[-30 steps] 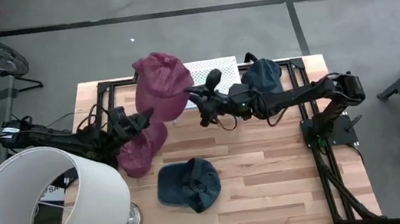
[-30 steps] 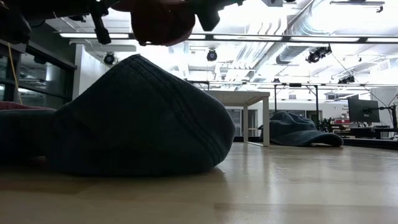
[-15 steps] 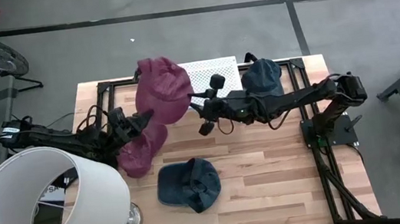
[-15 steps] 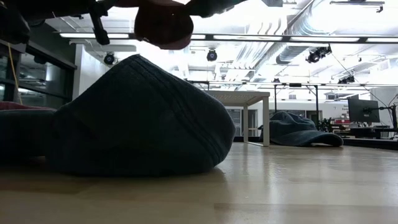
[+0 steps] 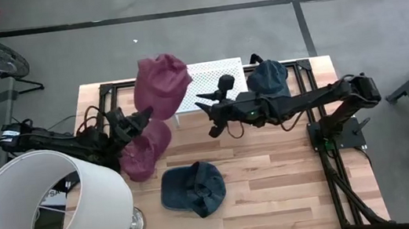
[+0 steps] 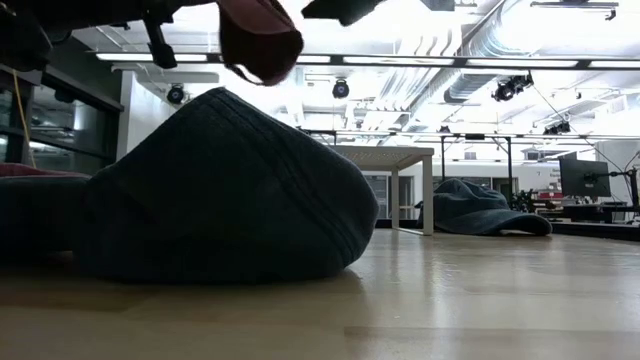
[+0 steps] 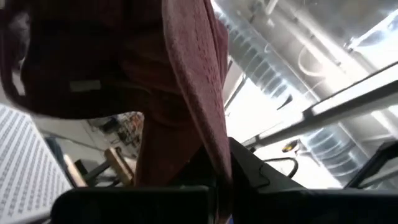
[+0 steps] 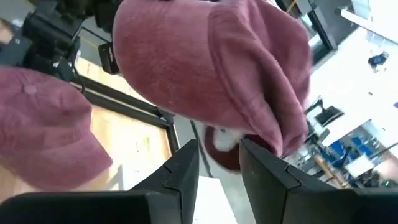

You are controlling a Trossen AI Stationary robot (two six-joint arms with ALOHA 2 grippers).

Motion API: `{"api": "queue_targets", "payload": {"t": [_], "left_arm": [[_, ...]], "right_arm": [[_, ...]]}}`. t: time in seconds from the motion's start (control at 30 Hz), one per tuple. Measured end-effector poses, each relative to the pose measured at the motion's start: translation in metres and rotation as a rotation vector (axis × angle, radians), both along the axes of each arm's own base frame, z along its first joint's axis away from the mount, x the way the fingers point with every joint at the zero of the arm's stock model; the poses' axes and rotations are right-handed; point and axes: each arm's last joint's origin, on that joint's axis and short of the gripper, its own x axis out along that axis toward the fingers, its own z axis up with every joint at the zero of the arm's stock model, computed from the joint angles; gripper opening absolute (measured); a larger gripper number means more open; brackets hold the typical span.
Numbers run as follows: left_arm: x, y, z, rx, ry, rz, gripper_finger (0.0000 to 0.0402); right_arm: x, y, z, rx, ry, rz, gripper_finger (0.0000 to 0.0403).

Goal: Pick & Place hat
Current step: Put the right dark red cap on the shelf

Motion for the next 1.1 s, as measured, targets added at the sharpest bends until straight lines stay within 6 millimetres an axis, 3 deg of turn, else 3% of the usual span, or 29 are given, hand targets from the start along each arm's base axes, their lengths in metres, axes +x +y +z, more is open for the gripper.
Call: {"api": "queue_targets", "payload": {"t": [0.13, 0.27, 0.53, 0.73, 1.1], "left_arm": [[0.002, -0.001, -0.002, 0.043, 0.041, -0.004, 0.0008], [0.004, -0.003, -0.004, 0.139, 0.097, -0.012, 0.0008], [0.005, -0.004, -0.005, 0.259, 0.145, -0.007, 0.0008], [0.005, -0.005, -0.005, 0.301, 0.164, 0.017, 0.0007], [0.006, -0.005, -0.006, 0.367, 0.2, 0.047, 0.0007]], "right_arm": [[-0.016, -0.007, 0.019, 0.223, -0.138, 0.057, 0.0108], [-0.038, -0.026, 0.044, 0.452, -0.285, 0.174, 0.0108], [-0.066, -0.072, 0.068, 0.673, -0.343, 0.279, 0.0108], [-0.057, -0.091, 0.083, 0.672, -0.223, 0.235, 0.0125], [-0.01, -0.112, 0.098, 0.66, 0.011, 0.162, 0.0271]]}}
